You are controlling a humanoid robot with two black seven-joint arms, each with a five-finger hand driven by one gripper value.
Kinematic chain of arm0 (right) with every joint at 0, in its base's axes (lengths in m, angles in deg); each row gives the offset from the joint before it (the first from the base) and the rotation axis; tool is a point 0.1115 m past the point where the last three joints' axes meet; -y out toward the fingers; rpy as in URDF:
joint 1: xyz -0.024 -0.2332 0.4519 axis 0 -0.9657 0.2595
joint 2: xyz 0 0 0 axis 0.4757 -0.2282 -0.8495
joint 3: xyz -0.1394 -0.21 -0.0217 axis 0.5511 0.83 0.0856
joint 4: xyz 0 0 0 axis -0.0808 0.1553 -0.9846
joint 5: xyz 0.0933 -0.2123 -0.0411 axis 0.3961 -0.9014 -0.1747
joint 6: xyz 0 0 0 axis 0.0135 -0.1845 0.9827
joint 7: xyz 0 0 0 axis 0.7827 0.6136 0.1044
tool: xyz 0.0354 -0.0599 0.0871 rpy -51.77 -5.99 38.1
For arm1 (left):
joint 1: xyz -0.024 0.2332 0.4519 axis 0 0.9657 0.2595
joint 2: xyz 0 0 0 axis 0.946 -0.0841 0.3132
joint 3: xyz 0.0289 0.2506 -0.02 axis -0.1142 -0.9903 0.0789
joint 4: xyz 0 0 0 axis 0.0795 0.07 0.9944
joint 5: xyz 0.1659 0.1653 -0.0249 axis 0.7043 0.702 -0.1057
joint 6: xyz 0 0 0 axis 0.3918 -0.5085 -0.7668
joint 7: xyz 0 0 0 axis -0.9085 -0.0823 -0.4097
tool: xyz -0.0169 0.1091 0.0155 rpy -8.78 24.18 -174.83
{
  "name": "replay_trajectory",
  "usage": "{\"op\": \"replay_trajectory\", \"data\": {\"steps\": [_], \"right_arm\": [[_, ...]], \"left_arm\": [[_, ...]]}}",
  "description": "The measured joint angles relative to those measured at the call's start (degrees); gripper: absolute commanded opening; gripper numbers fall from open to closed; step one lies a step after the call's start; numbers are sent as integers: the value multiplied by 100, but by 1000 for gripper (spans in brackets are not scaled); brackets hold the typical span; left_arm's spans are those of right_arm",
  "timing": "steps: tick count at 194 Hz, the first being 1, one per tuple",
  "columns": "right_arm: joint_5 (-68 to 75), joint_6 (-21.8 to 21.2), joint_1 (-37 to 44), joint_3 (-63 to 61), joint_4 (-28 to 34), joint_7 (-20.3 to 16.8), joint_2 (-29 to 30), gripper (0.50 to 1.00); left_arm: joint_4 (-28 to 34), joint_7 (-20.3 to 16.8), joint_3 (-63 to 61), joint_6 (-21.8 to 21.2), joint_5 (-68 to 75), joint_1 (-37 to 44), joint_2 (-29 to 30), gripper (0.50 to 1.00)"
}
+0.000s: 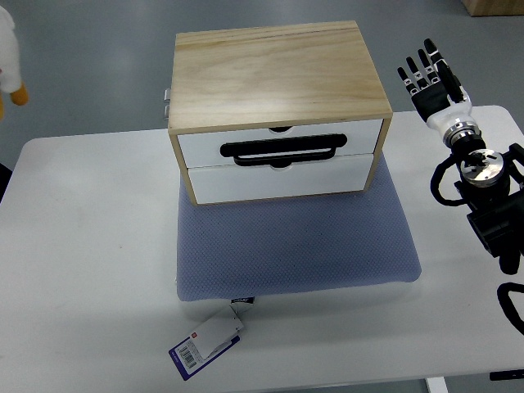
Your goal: Open wood drawer with right hand
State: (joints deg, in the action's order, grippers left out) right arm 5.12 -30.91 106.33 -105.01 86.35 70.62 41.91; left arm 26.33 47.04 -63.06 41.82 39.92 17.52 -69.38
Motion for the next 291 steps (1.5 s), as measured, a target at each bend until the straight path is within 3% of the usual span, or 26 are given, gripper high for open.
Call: {"op": "replay_trajectory", "data": {"steps": [93,135,194,225,270,291], "right_arm": [[-68,19,257,46,0,-54,-157,944],[-659,33,1141,684,14,-423,-862,944],[-2105,-51,3216,3193,102,-986,-1446,944],[-2855,-406,4297,4697,471,-1157,-1470,944],[-3499,-1636,5903,6340,1421,-1324,-1234,944],[-3565,-1887,6431,6885,2103,-1347,-1133,944]], "left_arm": [[-26,8,-35,46,17,0,0,1000],[-52,9,-42,60,17,0,0,1000],[-81,9,-44,77,35,-4,0,1000],[-80,10,-37,74,29,1,1,1000],[-80,9,-43,75,24,-2,0,1000],[-79,9,-44,79,24,-2,0,1000]]}}
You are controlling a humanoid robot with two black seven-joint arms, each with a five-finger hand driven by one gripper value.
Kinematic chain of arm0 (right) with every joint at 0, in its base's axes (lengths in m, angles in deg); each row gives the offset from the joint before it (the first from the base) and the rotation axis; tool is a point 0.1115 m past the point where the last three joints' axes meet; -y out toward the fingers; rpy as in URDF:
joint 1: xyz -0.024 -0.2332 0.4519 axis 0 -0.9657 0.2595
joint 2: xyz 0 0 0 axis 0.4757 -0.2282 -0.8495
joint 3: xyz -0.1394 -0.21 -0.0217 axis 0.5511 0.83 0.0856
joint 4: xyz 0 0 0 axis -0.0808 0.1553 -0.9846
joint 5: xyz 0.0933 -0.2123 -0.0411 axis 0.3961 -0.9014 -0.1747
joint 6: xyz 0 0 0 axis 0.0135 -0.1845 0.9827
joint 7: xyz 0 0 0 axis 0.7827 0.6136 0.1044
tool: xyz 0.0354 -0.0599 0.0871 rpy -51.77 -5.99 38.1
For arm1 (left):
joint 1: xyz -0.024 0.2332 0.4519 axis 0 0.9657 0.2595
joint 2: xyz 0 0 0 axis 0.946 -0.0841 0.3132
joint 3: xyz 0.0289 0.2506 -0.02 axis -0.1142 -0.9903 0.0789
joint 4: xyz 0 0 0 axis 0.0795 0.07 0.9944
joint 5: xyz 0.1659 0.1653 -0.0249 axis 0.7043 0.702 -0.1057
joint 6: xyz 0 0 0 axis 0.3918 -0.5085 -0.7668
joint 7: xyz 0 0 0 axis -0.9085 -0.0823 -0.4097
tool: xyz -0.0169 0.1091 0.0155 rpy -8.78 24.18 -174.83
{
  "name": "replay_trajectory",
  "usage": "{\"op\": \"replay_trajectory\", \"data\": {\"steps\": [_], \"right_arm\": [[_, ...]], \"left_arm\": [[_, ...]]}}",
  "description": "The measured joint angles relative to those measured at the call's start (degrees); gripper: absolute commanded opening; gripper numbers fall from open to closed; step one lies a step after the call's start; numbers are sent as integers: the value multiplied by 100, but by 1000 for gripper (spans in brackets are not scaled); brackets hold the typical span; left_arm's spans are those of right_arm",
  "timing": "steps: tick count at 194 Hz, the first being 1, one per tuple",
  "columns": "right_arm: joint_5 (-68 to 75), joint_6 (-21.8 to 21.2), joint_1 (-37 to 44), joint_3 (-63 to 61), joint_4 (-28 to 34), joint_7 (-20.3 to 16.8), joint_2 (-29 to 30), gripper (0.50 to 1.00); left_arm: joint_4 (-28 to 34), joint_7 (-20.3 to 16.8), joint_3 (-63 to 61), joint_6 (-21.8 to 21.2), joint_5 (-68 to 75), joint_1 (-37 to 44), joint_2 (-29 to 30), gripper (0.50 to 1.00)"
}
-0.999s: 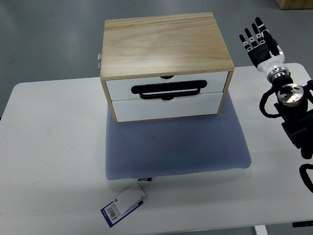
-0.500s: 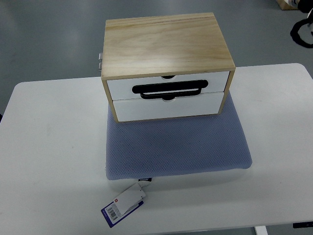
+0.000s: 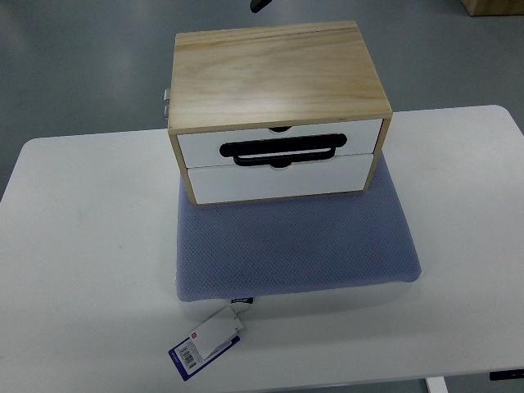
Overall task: Open wood drawer with right hand
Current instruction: 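Bring the right hand down to the upper drawer's black handle, then curl the right hand fingers around the upper drawer's black handle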
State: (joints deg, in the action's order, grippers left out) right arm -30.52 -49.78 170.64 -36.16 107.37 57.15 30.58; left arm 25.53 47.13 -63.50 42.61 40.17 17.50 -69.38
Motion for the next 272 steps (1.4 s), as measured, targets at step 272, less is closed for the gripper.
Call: {"op": "replay_trajectory", "data": {"steps": [272], "right_arm": [[1235,336,95,1771,2003,-1751,426,909]], "left_arm": [[43,-2,44,1,-26,2,0,1000]]}}
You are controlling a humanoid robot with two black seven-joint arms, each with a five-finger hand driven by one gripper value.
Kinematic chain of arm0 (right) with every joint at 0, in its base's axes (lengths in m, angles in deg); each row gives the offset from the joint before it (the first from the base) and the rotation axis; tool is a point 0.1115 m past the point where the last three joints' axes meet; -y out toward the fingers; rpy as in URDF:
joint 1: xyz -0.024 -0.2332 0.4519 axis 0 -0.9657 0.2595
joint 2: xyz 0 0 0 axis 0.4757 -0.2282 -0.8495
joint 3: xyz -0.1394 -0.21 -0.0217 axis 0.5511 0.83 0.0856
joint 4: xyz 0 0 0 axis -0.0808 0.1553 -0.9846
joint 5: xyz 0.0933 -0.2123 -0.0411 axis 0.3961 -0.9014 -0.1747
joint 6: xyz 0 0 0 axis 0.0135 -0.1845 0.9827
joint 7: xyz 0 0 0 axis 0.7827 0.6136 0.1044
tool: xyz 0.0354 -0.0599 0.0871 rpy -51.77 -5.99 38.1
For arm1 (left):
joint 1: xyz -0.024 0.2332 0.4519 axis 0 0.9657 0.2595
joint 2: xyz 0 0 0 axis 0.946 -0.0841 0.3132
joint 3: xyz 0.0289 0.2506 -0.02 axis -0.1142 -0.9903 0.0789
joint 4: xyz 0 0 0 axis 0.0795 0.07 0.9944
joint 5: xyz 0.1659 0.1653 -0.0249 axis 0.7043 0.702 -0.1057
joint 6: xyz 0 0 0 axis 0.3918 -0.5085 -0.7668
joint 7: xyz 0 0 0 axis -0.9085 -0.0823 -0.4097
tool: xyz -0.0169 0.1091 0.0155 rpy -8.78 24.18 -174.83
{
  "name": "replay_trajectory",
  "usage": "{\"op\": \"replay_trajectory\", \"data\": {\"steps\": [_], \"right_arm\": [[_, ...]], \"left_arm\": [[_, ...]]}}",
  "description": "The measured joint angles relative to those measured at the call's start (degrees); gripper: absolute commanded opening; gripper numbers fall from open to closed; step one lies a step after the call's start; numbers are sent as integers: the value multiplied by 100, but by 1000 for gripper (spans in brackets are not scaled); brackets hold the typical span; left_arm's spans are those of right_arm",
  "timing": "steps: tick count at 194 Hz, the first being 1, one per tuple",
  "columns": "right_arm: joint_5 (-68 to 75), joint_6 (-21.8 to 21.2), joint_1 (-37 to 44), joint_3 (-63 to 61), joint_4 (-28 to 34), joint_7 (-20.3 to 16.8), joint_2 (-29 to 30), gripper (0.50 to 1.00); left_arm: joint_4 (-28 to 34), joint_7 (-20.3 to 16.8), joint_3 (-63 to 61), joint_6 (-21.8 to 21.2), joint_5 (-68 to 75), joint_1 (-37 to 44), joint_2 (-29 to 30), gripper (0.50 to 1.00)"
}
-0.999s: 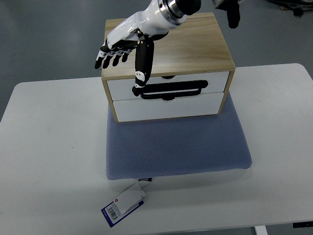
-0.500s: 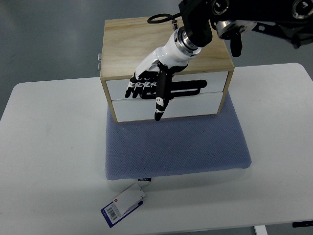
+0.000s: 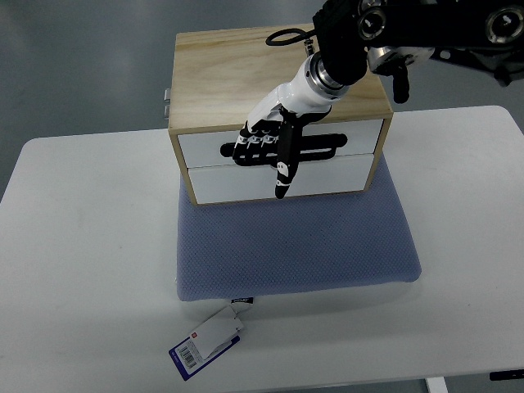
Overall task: Open wood drawer with right hand
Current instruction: 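Curl the right hand fingers around the upper drawer's black handle, then pull the handle toward the robot with the right hand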
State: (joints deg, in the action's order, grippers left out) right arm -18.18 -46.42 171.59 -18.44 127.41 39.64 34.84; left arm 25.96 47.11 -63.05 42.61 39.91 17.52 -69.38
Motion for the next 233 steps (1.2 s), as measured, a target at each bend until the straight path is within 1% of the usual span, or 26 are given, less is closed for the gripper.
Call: {"op": "replay_trajectory", "data": {"steps": [26,58,115,197,233], "right_arm": [[0,48,19,82,7,-70,-12,905],[-7,243,27,364,7,-118,-1,905],[-9,423,27,585,23,-144,10,905],[-9,481,-83,723,86,-155,68,907],[-4,409,-106,731,124,-155,66,917]], "left_arm": [[8,0,0,0,0,6,0,1000],[9,0,0,0,1,8,0,1000],[2,0,-8,0,2,9,0,1000],[19,0,-18,0,2,9,0,1000],[19,0,-18,2,2,8,0,1000]]}}
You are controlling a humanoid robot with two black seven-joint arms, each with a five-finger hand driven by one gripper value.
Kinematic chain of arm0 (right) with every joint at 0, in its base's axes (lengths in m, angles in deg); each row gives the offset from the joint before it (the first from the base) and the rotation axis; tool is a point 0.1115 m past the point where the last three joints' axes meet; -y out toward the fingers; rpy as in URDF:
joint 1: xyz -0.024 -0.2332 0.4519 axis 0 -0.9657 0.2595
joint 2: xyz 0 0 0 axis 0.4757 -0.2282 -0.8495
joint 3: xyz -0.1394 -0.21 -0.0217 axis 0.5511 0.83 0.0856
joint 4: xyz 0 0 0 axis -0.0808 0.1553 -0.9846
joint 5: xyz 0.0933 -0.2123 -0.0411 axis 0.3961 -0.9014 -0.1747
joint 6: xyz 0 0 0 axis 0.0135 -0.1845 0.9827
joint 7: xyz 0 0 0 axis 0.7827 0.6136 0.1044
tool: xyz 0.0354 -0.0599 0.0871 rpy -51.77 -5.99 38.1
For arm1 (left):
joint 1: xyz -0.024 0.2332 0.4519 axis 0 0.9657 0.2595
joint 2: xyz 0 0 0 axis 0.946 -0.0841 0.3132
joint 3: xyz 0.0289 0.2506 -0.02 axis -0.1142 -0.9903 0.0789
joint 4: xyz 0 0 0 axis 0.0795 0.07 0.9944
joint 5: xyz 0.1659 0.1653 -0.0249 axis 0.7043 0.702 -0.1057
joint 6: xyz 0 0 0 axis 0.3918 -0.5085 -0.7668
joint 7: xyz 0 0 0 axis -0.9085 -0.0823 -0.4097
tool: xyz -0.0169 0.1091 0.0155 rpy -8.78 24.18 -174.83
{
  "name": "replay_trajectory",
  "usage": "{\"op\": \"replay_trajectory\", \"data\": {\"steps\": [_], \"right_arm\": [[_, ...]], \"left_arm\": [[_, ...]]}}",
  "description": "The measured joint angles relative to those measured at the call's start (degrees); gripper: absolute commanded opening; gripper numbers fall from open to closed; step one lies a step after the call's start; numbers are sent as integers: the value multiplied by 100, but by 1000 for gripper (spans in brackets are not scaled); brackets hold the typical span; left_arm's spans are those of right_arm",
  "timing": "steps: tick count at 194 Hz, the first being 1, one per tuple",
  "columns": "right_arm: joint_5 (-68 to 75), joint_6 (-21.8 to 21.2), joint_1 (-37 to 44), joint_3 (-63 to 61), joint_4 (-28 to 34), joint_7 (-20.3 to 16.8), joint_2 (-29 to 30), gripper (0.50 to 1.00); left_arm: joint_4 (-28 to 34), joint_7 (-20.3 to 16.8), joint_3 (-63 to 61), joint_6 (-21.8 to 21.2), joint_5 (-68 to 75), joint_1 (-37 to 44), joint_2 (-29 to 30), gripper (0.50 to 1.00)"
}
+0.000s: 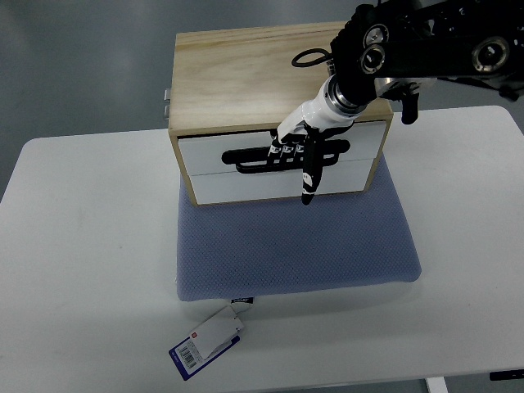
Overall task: Open wood drawer with right hand
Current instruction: 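Pull the handle toward the robot with the right hand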
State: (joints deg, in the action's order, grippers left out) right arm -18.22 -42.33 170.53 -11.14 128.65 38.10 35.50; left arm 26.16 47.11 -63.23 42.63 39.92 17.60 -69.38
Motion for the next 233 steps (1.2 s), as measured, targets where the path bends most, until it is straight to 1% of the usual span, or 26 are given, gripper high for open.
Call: {"op": "replay_trajectory", "data": {"steps": [84,111,188,233], "right_arm": [[150,-340,96,-69,354,1,-149,926],[169,-389,134,-71,439,4,-194,926],[178,-740,354,-81,945,37,-505,926],[180,-782,450,-81,1183,63,-665,926]], "left_arm": [[6,0,0,0,0,0,0,1000],[8,0,3,0,0,0,0,1000],[9,0,9,-8,0,0,0,1000],[9,0,9,-8,0,0,0,1000]]}}
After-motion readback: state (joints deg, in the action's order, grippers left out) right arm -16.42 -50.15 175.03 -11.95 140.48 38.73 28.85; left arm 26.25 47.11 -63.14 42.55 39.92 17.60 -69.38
